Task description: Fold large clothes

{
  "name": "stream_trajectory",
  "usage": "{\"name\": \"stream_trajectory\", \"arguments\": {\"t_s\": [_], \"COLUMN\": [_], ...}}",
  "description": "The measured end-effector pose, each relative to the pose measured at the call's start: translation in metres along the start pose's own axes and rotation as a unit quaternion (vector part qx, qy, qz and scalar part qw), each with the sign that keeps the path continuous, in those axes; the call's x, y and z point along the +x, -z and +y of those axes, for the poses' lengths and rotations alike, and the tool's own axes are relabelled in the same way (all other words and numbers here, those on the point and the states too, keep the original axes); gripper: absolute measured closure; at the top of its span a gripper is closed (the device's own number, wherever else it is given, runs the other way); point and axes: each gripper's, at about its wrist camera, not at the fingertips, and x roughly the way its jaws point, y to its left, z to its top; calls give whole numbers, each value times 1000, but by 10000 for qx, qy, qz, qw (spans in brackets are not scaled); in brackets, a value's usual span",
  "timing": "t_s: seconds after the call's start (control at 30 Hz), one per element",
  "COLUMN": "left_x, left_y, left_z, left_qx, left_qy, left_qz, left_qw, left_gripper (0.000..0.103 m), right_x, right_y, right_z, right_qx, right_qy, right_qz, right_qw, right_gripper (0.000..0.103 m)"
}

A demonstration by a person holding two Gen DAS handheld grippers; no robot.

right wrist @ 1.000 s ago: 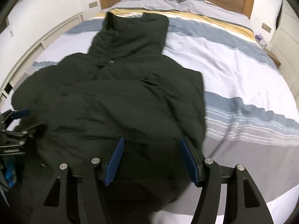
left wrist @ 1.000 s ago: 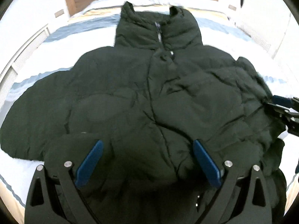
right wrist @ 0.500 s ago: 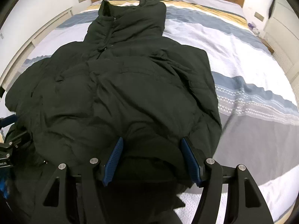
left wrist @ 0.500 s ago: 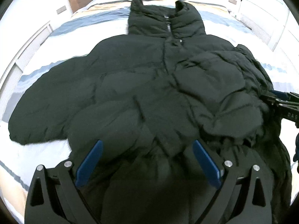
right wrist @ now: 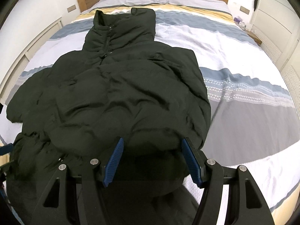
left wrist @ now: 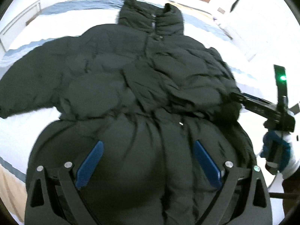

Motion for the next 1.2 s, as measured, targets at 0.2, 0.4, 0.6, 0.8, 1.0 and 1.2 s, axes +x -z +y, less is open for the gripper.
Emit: {"name": "stream_trajectory", "arguments": {"t_s": [0.2,0.4,0.6,0.8,1.0,1.2], "left_x": [-6,-13,-22,-31,-36,-38], "left_y": [18,43,66,80,96,105], "left_z": [-7,-9,-15,-11,3,13], "left_qx": [-52,-197,-241,-322,-547,-764], "left_qy": [308,680,902,886,789,847], "left_qz": [304,736,1064,1305,1649,2006], "left_qw": [9990,9948,9899,9870,9816,9730], "left_gripper": [5,5,5,5,5,5], "right_x": [-10,-15,-19,-19,-17,-12], "right_y": [14,27,35,40,44,47], "right_z": [6,10,16,23,30,36], "right_qx": [21,127,158,161,163,153], "right_qy": [64,101,93,76,48,9], "right_qz": [52,88,107,104,133,174], "right_qw": [10000,9998,9998,9998,9998,9997], "right_gripper": [39,39,39,39,39,39]}}
